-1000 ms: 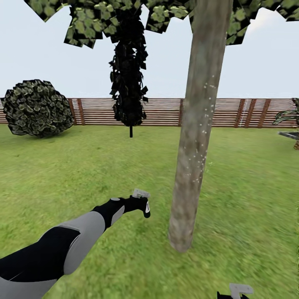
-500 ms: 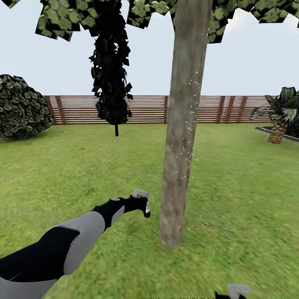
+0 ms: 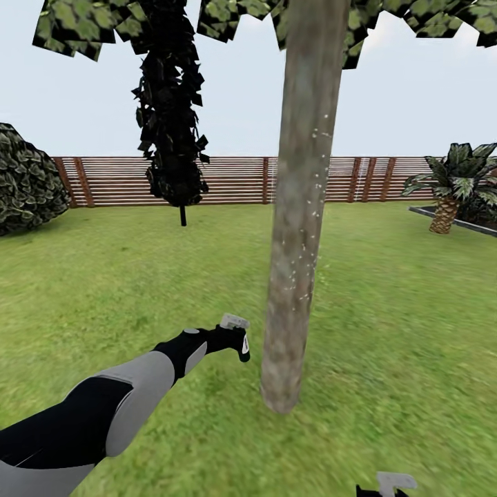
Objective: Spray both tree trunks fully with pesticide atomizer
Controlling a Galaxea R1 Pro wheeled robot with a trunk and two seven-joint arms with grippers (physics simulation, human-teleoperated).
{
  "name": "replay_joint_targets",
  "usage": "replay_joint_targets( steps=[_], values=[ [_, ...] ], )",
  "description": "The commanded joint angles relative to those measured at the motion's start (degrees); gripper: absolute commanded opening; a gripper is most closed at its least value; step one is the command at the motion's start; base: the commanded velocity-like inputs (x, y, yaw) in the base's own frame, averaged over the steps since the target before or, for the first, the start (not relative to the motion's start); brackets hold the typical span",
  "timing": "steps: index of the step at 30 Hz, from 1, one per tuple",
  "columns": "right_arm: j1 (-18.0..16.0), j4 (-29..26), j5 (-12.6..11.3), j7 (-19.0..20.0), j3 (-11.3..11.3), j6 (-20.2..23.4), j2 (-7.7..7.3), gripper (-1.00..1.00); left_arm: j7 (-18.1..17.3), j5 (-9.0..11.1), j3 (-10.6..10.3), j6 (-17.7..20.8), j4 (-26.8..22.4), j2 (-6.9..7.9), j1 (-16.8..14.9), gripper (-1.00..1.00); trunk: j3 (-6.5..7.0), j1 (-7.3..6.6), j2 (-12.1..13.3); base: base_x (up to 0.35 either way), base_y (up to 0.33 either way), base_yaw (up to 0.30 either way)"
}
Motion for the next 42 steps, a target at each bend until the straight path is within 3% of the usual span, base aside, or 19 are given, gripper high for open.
replay_joint_targets(
  steps=[1, 10, 21, 35, 42],
  values=[
    [-0.12, 0.24, -0.58, 0.00, 0.50, -0.41, 0.06, 1.00, -0.08, -0.13, -0.08, 0.09, -0.09, 0.00, -0.04, -1.00, -0.09, 0.04, -0.08, 0.216, 0.259, -0.157],
    [-0.12, 0.28, -0.58, 0.00, 0.50, -0.40, 0.10, 1.00, -0.08, -0.13, -0.10, 0.09, -0.06, 0.00, -0.04, -1.00, -0.09, 0.04, -0.08, 0.182, 0.279, -0.257],
    [-0.12, 0.24, -0.58, 0.00, 0.50, -0.37, 0.20, 1.00, -0.08, -0.13, -0.07, 0.09, -0.07, 0.00, -0.04, -1.00, -0.09, 0.04, -0.08, 0.009, 0.342, -0.068],
    [-0.12, 0.23, -0.58, 0.01, 0.50, -0.40, 0.97, 1.00, -0.17, -0.13, -0.06, 0.07, -0.12, 0.00, -0.04, -1.00, -0.09, 0.04, -0.08, 0.000, 0.042, -0.288],
    [-0.12, 0.24, -0.58, 0.03, 0.50, -0.37, 1.01, 1.00, -0.17, -0.13, -0.06, 0.09, -0.12, 0.00, -0.04, -1.00, -0.09, 0.04, -0.08, 0.000, 0.282, -0.077]
  ],
)
